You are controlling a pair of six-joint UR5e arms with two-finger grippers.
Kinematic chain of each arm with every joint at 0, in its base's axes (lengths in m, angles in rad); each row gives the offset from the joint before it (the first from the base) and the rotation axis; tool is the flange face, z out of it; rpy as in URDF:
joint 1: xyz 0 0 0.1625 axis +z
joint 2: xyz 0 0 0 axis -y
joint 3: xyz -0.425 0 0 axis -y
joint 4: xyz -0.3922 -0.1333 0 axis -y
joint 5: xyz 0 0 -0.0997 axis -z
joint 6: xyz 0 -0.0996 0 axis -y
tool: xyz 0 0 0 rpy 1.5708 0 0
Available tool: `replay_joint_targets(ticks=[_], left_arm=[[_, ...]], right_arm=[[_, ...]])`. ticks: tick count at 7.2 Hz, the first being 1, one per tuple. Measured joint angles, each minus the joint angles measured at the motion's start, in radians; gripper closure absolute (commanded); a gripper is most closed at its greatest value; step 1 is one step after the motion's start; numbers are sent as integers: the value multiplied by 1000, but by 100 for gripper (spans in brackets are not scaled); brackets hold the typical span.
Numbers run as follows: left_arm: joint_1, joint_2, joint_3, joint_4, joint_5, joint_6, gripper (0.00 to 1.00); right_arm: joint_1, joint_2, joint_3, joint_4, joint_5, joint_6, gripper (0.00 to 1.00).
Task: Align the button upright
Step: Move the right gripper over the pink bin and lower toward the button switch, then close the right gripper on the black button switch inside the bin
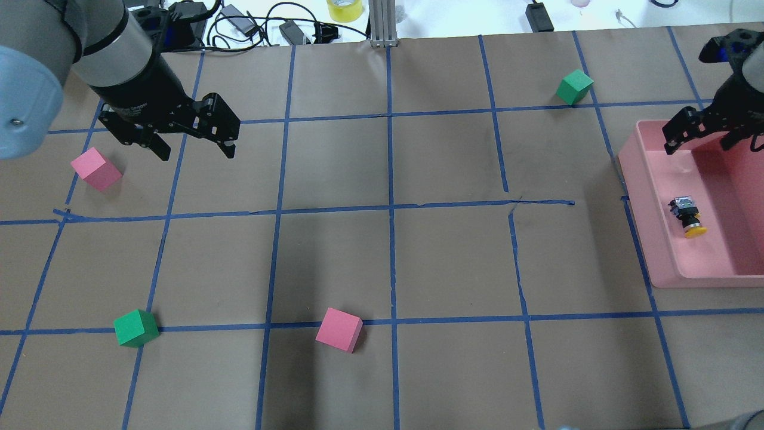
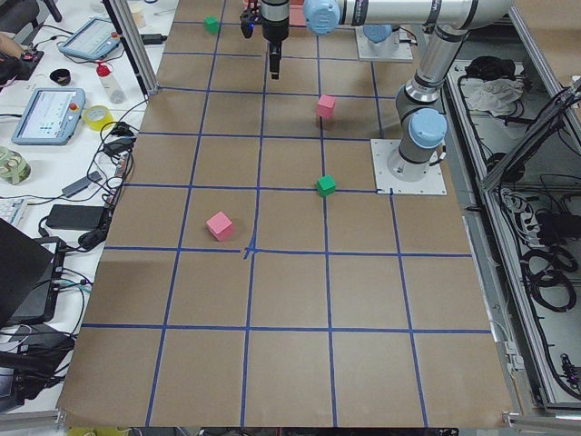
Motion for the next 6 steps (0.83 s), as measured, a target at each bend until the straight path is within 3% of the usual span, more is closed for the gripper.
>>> replay_joint_targets(ticks=[3, 6], left_arm=[[0, -3, -1, -1, 0, 1, 0], [0, -4, -2, -2, 0, 1, 0]], right_arm=[[-76, 86, 82, -133, -1, -35, 0], [-83, 126, 89, -157, 0, -38, 0]])
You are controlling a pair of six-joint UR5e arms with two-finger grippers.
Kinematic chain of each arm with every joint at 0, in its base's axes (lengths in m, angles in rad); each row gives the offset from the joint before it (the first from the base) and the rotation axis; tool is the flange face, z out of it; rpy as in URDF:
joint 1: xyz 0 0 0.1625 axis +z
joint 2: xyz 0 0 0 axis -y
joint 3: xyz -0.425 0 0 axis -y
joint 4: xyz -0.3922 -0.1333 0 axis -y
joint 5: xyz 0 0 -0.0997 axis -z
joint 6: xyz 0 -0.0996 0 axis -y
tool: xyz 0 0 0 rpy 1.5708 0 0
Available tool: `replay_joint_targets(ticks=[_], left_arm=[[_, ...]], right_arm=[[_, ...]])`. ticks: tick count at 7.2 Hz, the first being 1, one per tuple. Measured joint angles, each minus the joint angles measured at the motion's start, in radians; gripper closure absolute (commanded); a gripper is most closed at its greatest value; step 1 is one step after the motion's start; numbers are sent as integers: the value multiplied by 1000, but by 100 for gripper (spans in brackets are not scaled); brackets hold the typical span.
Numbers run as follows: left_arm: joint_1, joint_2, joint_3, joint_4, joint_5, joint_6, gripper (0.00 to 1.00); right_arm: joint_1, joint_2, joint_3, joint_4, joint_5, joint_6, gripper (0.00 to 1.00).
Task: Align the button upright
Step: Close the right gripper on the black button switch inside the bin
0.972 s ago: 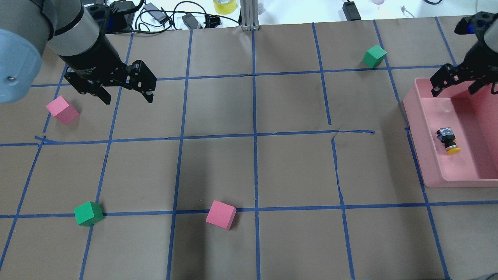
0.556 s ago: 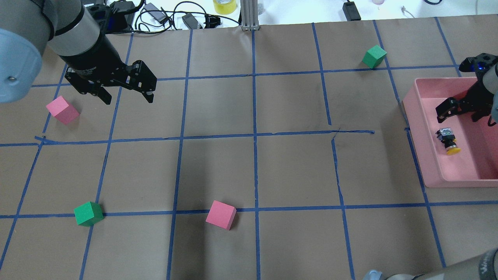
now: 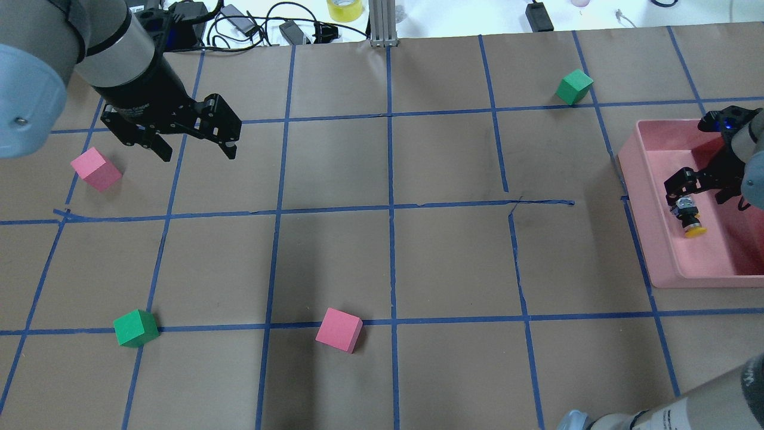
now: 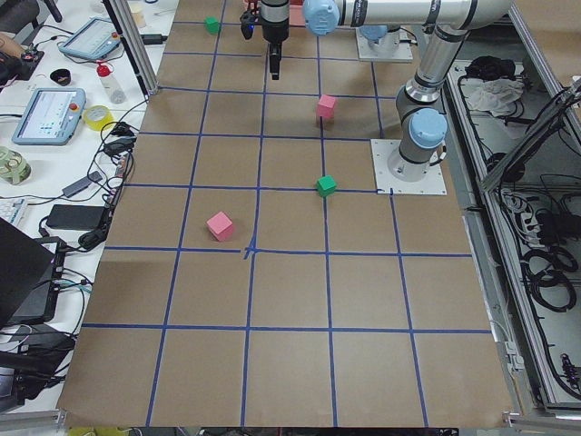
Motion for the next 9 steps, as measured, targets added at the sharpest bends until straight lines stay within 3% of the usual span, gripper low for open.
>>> replay_joint_targets(ticks=[9], left_arm=[[0, 0, 1, 4, 1, 5, 0]], right_arm=[[0, 28, 26, -1, 10, 0, 0]])
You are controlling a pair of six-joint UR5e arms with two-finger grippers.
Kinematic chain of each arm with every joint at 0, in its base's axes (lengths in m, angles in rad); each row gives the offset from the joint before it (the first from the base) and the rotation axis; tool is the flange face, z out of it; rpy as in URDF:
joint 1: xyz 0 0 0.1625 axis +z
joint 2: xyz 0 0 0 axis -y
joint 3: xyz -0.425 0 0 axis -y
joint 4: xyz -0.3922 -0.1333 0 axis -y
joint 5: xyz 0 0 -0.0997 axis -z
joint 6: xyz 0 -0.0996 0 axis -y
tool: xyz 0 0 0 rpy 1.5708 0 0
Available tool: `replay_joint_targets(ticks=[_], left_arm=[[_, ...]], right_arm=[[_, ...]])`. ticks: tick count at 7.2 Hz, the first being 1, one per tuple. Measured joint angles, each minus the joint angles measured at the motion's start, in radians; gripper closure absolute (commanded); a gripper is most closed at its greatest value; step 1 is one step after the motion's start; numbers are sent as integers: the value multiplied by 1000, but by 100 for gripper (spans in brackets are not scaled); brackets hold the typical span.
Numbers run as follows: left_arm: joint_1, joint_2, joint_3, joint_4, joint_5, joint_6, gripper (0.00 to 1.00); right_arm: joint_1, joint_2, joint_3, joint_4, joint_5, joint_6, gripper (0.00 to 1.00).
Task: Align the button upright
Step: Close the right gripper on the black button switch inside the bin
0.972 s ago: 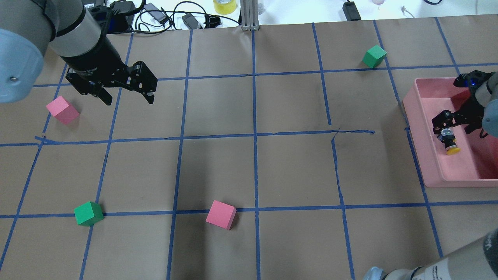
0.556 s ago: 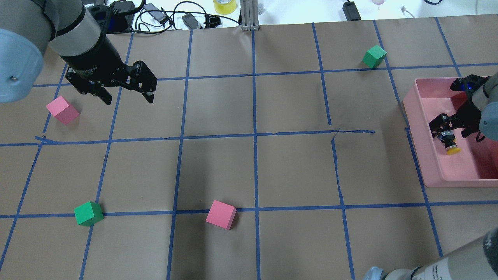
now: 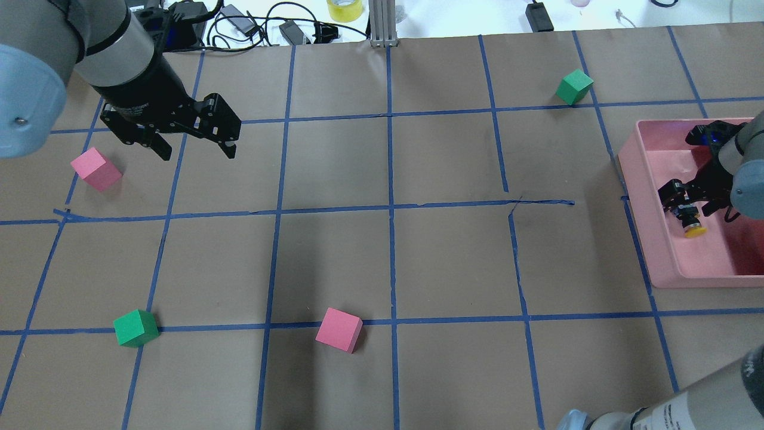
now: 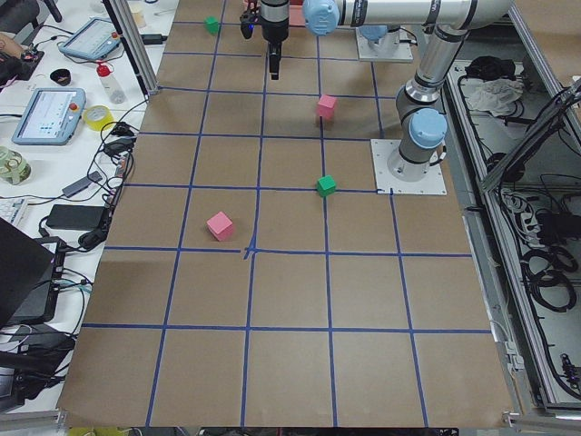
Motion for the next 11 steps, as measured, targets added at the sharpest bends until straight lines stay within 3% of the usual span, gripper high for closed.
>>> replay_joint_targets(ticks=[4, 6, 7, 8, 11], left_arm=[[4, 0, 0, 0, 1, 4, 0], [5, 0, -1, 0, 2, 4, 0], [5, 0, -1, -1, 2, 4, 0], [5, 0, -2, -1, 1, 3, 0], [5, 0, -2, -2, 2, 4, 0]], right_arm=[[0, 14, 0, -44, -7, -1, 1], [0, 20, 0, -48, -11, -2, 20], [0, 22, 1, -48, -13, -2, 46], [0, 23, 1, -47, -14, -4, 63], [0, 21, 0, -37, -14, -27, 100]])
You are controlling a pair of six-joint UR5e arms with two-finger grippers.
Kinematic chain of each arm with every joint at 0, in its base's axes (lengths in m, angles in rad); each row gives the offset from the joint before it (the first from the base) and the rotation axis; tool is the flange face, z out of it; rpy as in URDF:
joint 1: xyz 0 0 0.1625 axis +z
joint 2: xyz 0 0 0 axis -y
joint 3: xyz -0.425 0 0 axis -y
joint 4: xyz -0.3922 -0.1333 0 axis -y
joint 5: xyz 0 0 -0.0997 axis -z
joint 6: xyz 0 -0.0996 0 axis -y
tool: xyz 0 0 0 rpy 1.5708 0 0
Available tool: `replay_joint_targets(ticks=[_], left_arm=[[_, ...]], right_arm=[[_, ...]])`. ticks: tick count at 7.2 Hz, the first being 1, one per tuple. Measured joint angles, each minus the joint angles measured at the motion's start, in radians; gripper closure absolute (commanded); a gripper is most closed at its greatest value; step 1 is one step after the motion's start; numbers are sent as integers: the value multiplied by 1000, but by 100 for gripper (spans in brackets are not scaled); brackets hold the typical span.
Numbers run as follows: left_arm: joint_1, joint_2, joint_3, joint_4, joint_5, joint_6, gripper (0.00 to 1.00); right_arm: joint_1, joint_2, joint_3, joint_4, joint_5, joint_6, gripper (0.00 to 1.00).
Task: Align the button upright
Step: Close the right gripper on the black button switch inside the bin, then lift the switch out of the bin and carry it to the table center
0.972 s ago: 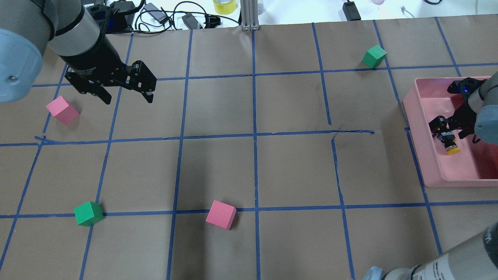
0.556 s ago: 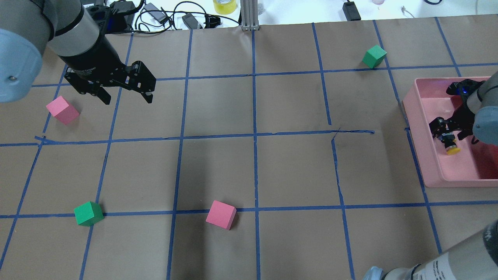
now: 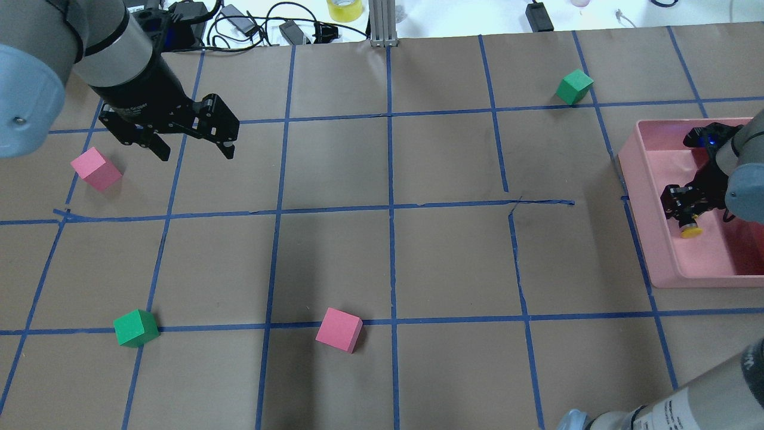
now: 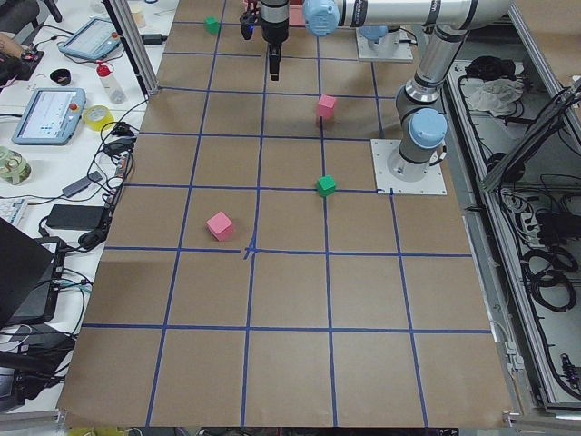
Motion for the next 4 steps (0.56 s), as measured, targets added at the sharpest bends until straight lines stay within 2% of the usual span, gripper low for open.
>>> replay_joint_targets(ticks=[2, 4], left_arm=[[0, 0, 0, -1, 0, 0, 0], [0, 0, 1, 2, 0, 0, 0]], right_arm=[[0, -15, -14, 38, -22, 2, 100], [16, -87, -85, 205, -35, 23, 100]])
